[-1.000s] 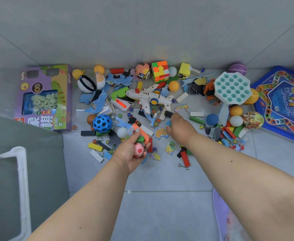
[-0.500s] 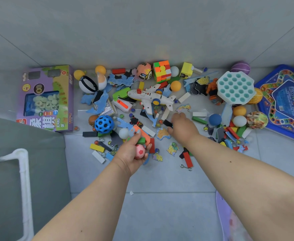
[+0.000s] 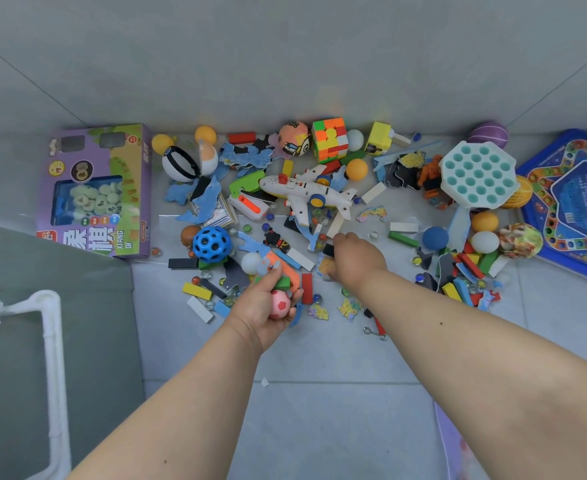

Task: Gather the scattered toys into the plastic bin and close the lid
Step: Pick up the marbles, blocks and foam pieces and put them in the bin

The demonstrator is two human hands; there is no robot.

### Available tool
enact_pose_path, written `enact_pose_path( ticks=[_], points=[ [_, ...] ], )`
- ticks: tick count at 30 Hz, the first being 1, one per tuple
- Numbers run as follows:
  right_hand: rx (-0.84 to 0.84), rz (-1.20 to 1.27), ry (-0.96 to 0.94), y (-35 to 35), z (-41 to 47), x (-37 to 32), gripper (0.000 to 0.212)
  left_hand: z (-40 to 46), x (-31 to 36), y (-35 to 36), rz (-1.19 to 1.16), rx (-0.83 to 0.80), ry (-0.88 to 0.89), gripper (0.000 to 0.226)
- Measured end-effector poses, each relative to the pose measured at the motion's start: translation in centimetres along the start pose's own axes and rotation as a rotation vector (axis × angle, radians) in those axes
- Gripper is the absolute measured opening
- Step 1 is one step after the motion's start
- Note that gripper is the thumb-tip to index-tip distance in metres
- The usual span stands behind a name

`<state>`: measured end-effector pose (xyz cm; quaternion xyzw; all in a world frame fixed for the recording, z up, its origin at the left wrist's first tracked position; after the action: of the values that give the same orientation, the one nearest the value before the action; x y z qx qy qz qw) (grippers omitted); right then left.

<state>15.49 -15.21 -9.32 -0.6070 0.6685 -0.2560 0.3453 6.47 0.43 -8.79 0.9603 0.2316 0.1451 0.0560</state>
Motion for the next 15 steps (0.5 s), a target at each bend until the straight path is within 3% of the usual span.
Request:
enact_pose_path(
  ticks=[3, 7, 12, 15],
  points=[
    [-0.004, 0.083, -0.043, -0.2, -0.1, -0.1, 0.053, -0.1, -0.1, 0.2, 0.003, -0.009, -0.002, 0.052],
    [0.028, 0.236, -0.136, -0.2, -0.7, -0.5, 0.031, -0.3, -0.1, 0.1, -0.001, -0.012, -0.007, 0.050],
    [0.075, 0.472, -0.120, -0.9, -0.9, -0.9, 0.032, -0.6, 0.4, -1.0, 0.018, 0.070, 0.036, 0.034],
    [0.073, 0.463, -0.107, -1.2, -0.8, -2.4, 0.033, -0.6, 1.3, -1.9, 0.050, 0.141, 0.105, 0.018]
  ],
)
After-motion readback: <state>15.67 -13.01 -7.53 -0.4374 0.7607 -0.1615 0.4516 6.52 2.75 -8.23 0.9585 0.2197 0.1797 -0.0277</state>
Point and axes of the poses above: each hand's wrist, its own z-axis towards the middle knuckle, its own y-axis out of the palm, x = y × z, the point moved 9 cm from there along z, towards the middle knuckle, and after that the axes turned 2 degrees about -y, right-handed, at the moved point
